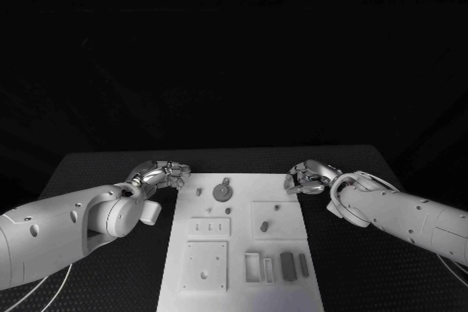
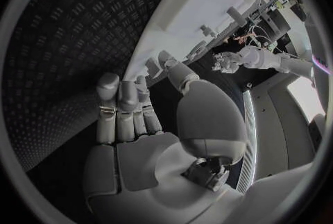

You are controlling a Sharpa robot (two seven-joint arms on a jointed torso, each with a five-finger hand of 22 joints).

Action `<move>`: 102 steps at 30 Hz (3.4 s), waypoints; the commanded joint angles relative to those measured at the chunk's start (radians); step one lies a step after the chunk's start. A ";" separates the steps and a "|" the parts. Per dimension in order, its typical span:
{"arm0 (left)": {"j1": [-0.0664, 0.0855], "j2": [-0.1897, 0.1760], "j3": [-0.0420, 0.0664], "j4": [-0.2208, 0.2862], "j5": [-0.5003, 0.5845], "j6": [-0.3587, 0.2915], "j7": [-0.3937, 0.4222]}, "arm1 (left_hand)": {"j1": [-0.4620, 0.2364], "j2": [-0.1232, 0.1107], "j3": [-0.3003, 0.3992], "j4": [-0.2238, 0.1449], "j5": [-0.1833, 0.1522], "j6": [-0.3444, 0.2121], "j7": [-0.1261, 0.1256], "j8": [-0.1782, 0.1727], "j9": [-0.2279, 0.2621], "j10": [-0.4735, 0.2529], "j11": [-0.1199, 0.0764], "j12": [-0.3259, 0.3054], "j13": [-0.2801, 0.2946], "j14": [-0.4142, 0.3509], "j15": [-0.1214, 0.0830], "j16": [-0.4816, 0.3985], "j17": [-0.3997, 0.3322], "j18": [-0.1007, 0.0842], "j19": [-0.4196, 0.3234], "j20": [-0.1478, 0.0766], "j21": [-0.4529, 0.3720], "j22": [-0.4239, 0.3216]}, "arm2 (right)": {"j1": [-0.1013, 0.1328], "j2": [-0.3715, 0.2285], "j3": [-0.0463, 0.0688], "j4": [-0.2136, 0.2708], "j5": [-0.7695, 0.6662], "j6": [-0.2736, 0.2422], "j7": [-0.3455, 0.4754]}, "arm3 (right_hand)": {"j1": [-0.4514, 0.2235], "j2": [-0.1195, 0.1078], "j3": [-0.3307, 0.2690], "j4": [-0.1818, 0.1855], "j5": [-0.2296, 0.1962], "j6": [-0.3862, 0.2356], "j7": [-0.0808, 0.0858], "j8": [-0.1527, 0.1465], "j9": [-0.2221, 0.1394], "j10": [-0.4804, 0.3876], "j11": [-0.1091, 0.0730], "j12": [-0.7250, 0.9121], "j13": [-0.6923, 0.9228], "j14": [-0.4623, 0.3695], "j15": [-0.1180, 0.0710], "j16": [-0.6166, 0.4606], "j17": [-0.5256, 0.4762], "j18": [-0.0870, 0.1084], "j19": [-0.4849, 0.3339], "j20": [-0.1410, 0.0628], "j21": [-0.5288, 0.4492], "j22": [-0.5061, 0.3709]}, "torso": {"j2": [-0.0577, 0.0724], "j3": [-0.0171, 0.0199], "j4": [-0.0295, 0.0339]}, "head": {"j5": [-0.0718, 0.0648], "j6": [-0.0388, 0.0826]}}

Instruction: Assemble the parts on the task board

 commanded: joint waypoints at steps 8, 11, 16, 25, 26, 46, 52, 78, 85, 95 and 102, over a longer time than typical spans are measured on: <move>0.000 0.001 0.001 0.002 -0.004 0.017 0.011 | -0.010 -0.001 -0.001 -0.007 0.001 -0.001 0.001 -0.005 0.002 -0.006 0.005 -0.004 0.001 -0.004 0.001 -0.005 0.001 0.015 -0.009 -0.001 0.004 0.006 | -0.003 0.006 0.000 -0.001 -0.005 0.033 0.006 | 0.023 0.011 0.057 0.010 -0.032 0.069 0.001 0.022 0.007 0.001 -0.013 0.006 -0.005 -0.003 -0.014 -0.003 0.003 0.064 -0.004 0.004 0.001 0.017 | -0.002 -0.0003 -0.0008 | 0.004 -0.005; 0.000 0.001 0.001 0.002 -0.004 0.017 0.010 | -0.010 -0.001 -0.001 -0.007 0.001 -0.001 0.001 -0.005 0.002 -0.006 0.005 -0.004 0.001 -0.004 0.001 -0.005 0.001 0.015 -0.009 -0.001 0.004 0.006 | -0.003 0.007 0.000 0.000 -0.009 0.039 0.003 | 0.025 0.016 0.075 0.014 -0.032 0.082 -0.005 0.029 0.011 0.002 -0.018 0.006 -0.006 -0.003 -0.019 -0.003 0.004 0.064 -0.004 0.004 0.002 0.017 | -0.001 0.0003 -0.0007 | 0.004 -0.005; 0.000 0.001 0.001 0.001 -0.004 0.018 0.010 | -0.011 -0.001 -0.001 -0.007 0.001 -0.001 0.001 -0.005 0.002 -0.006 0.005 -0.004 0.001 -0.004 0.002 -0.005 0.002 0.015 -0.009 -0.001 0.004 0.006 | -0.003 0.010 0.000 0.002 -0.009 0.035 0.001 | 0.022 0.021 0.088 0.019 -0.033 0.089 -0.008 0.033 0.013 0.003 -0.021 0.006 -0.007 -0.003 -0.023 -0.002 0.004 0.064 -0.004 0.003 0.004 0.017 | -0.002 0.0001 -0.0018 | 0.004 -0.007; 0.000 0.001 0.001 0.001 -0.004 0.018 0.011 | -0.011 -0.001 -0.001 -0.007 0.001 -0.001 0.001 -0.005 0.002 -0.006 0.005 -0.004 0.001 -0.004 0.002 -0.005 0.002 0.015 -0.009 -0.001 0.004 0.006 | -0.003 0.014 0.000 0.001 -0.012 0.015 -0.005 | 0.014 0.018 0.093 0.023 -0.033 0.088 -0.009 0.032 0.014 0.004 -0.022 0.007 -0.008 -0.002 -0.024 -0.002 0.005 0.064 -0.002 0.003 0.006 0.017 | -0.002 -0.0005 -0.0015 | 0.002 -0.008; 0.000 0.001 0.001 0.001 -0.004 0.019 0.011 | -0.011 -0.001 -0.001 -0.007 0.001 -0.001 0.001 -0.005 0.002 -0.006 0.005 -0.004 0.001 -0.004 0.002 -0.005 0.002 0.015 -0.009 -0.001 0.004 0.006 | -0.003 0.014 0.000 0.001 -0.013 0.014 -0.006 | 0.014 0.018 0.093 0.023 -0.033 0.088 -0.009 0.032 0.014 0.004 -0.022 0.007 -0.008 -0.002 -0.024 -0.002 0.005 0.064 -0.002 0.003 0.006 0.017 | -0.002 -0.0006 -0.0015 | 0.002 -0.008; 0.000 0.000 0.001 0.001 -0.004 0.019 0.010 | -0.011 -0.002 -0.001 -0.008 0.000 -0.001 0.002 -0.005 0.002 -0.006 0.005 -0.005 0.001 -0.004 0.002 -0.006 0.002 0.015 -0.009 -0.001 0.004 0.006 | -0.003 0.022 0.000 0.001 -0.018 0.006 -0.012 | -0.001 0.013 0.089 0.019 -0.030 0.075 -0.003 0.021 0.010 -0.003 -0.016 0.006 -0.009 -0.005 -0.018 -0.004 0.005 0.064 -0.005 0.000 0.006 0.016 | -0.003 -0.0007 -0.0009 | 0.001 -0.008; 0.000 0.000 0.001 0.002 -0.004 0.019 0.010 | -0.011 -0.001 -0.001 -0.008 0.000 -0.002 0.002 -0.005 0.003 -0.006 0.005 -0.005 0.001 -0.004 0.002 -0.006 0.002 0.015 -0.009 -0.001 0.004 0.006 | -0.003 0.023 0.000 0.000 -0.026 0.008 -0.014 | 0.008 0.028 0.122 0.030 -0.033 0.095 -0.010 0.033 0.017 0.000 -0.023 0.008 -0.011 -0.004 -0.024 -0.003 0.006 0.064 -0.003 -0.001 0.007 0.015 | -0.003 -0.0005 -0.0015 | 0.000 -0.009; 0.001 0.003 0.002 0.004 -0.009 0.031 0.007 | -0.016 0.004 0.000 -0.006 0.000 0.007 -0.002 -0.001 0.006 0.002 0.002 -0.001 0.004 -0.004 0.001 -0.007 0.004 0.015 -0.010 -0.001 0.005 0.005 | -0.016 0.021 0.000 0.030 0.010 -0.089 -0.041 | 0.009 0.059 0.226 0.044 -0.032 0.180 -0.047 0.099 0.054 0.029 -0.058 0.015 -0.017 0.015 -0.056 0.000 0.004 0.064 0.013 -0.005 0.021 0.014 | -0.003 -0.0009 -0.0001 | -0.003 -0.009; 0.004 0.000 0.005 0.008 -0.033 0.042 0.003 | -0.030 0.015 -0.001 -0.001 0.001 0.037 -0.018 0.013 0.016 0.037 -0.013 0.015 0.016 -0.004 0.000 -0.010 0.006 0.014 -0.013 -0.002 0.008 0.004 | -0.003 0.010 0.001 0.067 -0.006 -0.103 -0.077 | 0.006 0.064 0.234 0.041 -0.033 0.182 -0.049 0.105 0.059 0.035 -0.060 0.015 -0.018 0.019 -0.059 0.000 0.004 0.064 0.018 -0.006 0.021 0.012 | -0.005 -0.0010 0.0002 | 0.001 -0.005; 0.034 0.018 0.025 0.006 -0.168 0.133 -0.110 | -0.107 0.027 -0.022 0.041 -0.008 0.083 -0.037 0.021 0.019 0.087 -0.036 0.034 0.033 -0.001 -0.002 -0.013 0.012 0.013 -0.016 -0.004 0.011 0.001 | 0.075 0.013 0.003 0.198 -0.218 -0.019 -0.257 | 0.000 0.063 0.241 0.028 -0.033 0.185 -0.052 0.113 0.065 0.043 -0.063 0.018 -0.017 0.025 -0.061 0.003 0.004 0.064 0.026 -0.010 0.022 0.010 | -0.014 -0.0041 -0.0057 | 0.003 0.008; 0.069 0.047 0.026 0.012 -0.218 0.208 -0.224 | -0.198 -0.006 -0.055 0.096 -0.016 0.085 -0.037 0.012 0.016 0.104 -0.045 0.039 0.041 -0.005 -0.001 -0.017 0.015 0.015 -0.021 -0.005 0.010 -0.002 | 0.106 0.051 0.003 0.274 -0.348 0.015 -0.347 | -0.001 0.061 0.252 0.023 -0.033 0.185 -0.052 0.115 0.067 0.046 -0.063 0.018 -0.018 0.028 -0.062 0.003 0.003 0.064 0.029 -0.010 0.022 0.009 | -0.034 -0.0102 -0.0061 | 0.023 0.009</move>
